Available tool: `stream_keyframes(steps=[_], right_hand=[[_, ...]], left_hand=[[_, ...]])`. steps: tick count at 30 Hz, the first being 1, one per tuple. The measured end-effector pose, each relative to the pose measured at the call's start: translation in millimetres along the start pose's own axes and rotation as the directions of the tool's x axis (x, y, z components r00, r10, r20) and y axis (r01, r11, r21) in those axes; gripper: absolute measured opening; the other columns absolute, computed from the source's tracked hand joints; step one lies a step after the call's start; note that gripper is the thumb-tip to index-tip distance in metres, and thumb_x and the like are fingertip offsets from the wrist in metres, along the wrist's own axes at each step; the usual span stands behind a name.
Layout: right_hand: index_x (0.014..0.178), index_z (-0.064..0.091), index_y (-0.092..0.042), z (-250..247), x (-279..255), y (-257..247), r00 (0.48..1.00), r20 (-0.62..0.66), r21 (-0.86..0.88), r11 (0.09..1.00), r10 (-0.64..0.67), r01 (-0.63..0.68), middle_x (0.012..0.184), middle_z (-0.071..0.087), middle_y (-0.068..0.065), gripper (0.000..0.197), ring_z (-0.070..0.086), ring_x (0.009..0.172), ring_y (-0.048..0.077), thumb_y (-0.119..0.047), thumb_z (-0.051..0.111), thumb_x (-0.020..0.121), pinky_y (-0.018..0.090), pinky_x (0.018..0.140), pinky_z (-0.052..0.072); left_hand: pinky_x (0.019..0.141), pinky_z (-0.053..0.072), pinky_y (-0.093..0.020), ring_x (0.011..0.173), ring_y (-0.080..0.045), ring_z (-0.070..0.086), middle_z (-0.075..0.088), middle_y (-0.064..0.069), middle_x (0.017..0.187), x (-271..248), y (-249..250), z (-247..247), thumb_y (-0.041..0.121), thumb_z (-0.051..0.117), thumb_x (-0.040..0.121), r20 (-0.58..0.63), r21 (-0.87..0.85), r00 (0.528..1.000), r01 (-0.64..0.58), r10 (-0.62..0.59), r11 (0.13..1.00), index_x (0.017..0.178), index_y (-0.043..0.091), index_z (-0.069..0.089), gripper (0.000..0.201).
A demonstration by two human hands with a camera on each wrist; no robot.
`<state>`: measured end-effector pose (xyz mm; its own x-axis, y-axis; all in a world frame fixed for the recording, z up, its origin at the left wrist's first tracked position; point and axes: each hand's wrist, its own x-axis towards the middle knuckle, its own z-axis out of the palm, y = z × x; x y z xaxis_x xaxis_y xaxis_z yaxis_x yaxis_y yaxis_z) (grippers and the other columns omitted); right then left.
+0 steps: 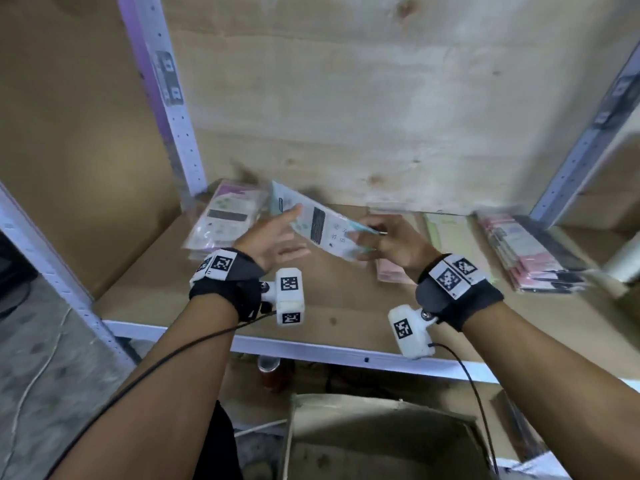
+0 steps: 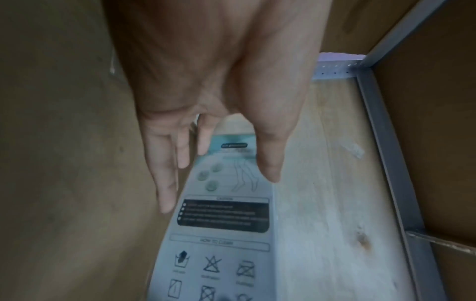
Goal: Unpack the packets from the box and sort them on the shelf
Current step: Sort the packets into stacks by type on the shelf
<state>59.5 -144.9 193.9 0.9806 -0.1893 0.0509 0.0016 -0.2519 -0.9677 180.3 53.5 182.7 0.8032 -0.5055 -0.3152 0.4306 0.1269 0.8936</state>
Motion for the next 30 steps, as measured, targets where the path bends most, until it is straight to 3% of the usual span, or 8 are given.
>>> stream_keyframes(steps=[2, 5, 10, 14, 17, 19, 23, 30], right_hand=[[0.104, 0.075, -0.007, -15.3, -15.3, -0.3, 0.993, -0.029, -0.217, 0.97, -0.116, 0.107, 0.091, 0.068, 0.002, 0.019, 0.062, 0.085, 0.015, 0.001, 0.068, 0.088, 0.029, 0.081, 0.053], [0.116, 0.073, -0.012, -31.9, -41.6, 1.8, 0.976, 0.028, -0.441, 0.874, -0.215, 0.205, 0.107, 0.063, 0.007, 0.037, 0.062, 0.093, 0.009, 0.004, 0.072, 0.083, 0.018, 0.081, 0.05], [0.119, 0.071, -0.031, -56.6, -65.3, 21.0, 0.99, 0.073, -0.447, 0.883, -0.124, 0.144, 0.129, 0.053, -0.007, 0.039, 0.053, 0.12, 0.006, -0.031, 0.081, 0.081, 0.021, 0.099, 0.047], [0.115, 0.07, -0.031, -73.5, -63.8, 38.0, 0.972, -0.181, -0.377, 0.923, -0.152, 0.074, 0.122, 0.055, -0.007, 0.027, 0.055, 0.119, 0.01, -0.035, 0.071, 0.089, 0.03, 0.098, 0.051], [0.12, 0.066, -0.026, -88.3, -64.4, 48.8, 0.966, -0.259, -0.211, 0.976, -0.01, -0.046, 0.123, 0.063, 0.0, 0.034, 0.058, 0.119, 0.019, -0.035, 0.072, 0.089, 0.037, 0.103, 0.047], [0.118, 0.067, -0.017, -96.0, -68.5, 53.9, 0.986, -0.147, -0.028, 0.996, 0.084, -0.089, 0.116, 0.07, 0.01, 0.031, 0.065, 0.109, 0.028, -0.024, 0.072, 0.089, 0.04, 0.094, 0.051], [0.119, 0.065, -0.004, -104.5, -80.0, 58.9, 0.989, -0.017, 0.194, 0.97, 0.15, -0.144, 0.1, 0.071, 0.016, 0.03, 0.067, 0.076, 0.026, -0.01, 0.069, 0.09, 0.03, 0.05, 0.054], [0.116, 0.067, -0.01, -111.0, -95.8, 70.9, 0.99, 0.047, 0.169, 0.976, 0.131, -0.137, 0.103, 0.074, 0.014, 0.03, 0.07, 0.081, 0.022, -0.013, 0.07, 0.087, 0.029, 0.057, 0.056]], left_hand=[[0.093, 0.058, -0.054, 0.104, -0.032, 0.067, 0.056, -0.019, 0.12, 1.9, -1.3, 18.6, 0.033, 0.085, 0.076, 0.036, -0.161, 0.999, 0.006, 0.0, 0.987, 0.12, 0.011, 0.055, 0.058], [0.083, 0.063, -0.048, 0.104, -0.034, 0.071, 0.067, -0.026, 0.115, 2.3, -4.1, 46.1, 0.028, 0.082, 0.082, 0.046, -0.252, 0.998, -0.024, 0.037, 0.967, 0.114, 0.005, 0.058, 0.046], [0.068, 0.064, -0.03, 0.102, -0.026, 0.069, 0.071, -0.014, 0.106, 10.9, -18.7, 66.6, 0.014, 0.066, 0.096, -0.022, -0.134, 0.996, -0.093, 0.091, 0.987, 0.1, 0.009, 0.06, 0.009], [0.071, 0.063, -0.029, 0.092, -0.02, 0.073, 0.073, -0.01, 0.105, 12.3, -32.3, 71.6, 0.014, 0.064, 0.097, 0.068, -0.114, 0.996, -0.053, 0.061, 0.992, 0.104, 0.011, 0.063, 0.007], [0.071, 0.062, -0.03, 0.094, -0.021, 0.076, 0.075, -0.013, 0.108, 12.3, -41.7, 79.6, 0.014, 0.063, 0.097, 0.206, -0.088, 0.978, -0.013, 0.031, 0.996, 0.115, 0.008, 0.062, 0.019], [0.074, 0.062, -0.03, 0.1, -0.023, 0.075, 0.074, -0.016, 0.115, 13.8, -47.7, 87.3, 0.015, 0.063, 0.097, 0.267, -0.073, 0.963, -0.005, 0.024, 0.997, 0.123, 0.005, 0.06, 0.027], [0.074, 0.061, -0.028, 0.101, -0.022, 0.074, 0.075, -0.014, 0.116, 22.5, -53.7, 101.1, 0.014, 0.068, 0.094, 0.242, -0.046, 0.968, -0.052, 0.062, 0.998, 0.123, 0.005, 0.064, 0.031], [0.065, 0.057, -0.022, 0.082, -0.015, 0.075, 0.079, -0.004, 0.091, 35.2, -37.1, 80.6, 0.029, 0.075, 0.089, 0.066, 0.164, 0.977, -0.209, 0.201, 0.964, 0.097, 0.015, 0.075, 0.016]])
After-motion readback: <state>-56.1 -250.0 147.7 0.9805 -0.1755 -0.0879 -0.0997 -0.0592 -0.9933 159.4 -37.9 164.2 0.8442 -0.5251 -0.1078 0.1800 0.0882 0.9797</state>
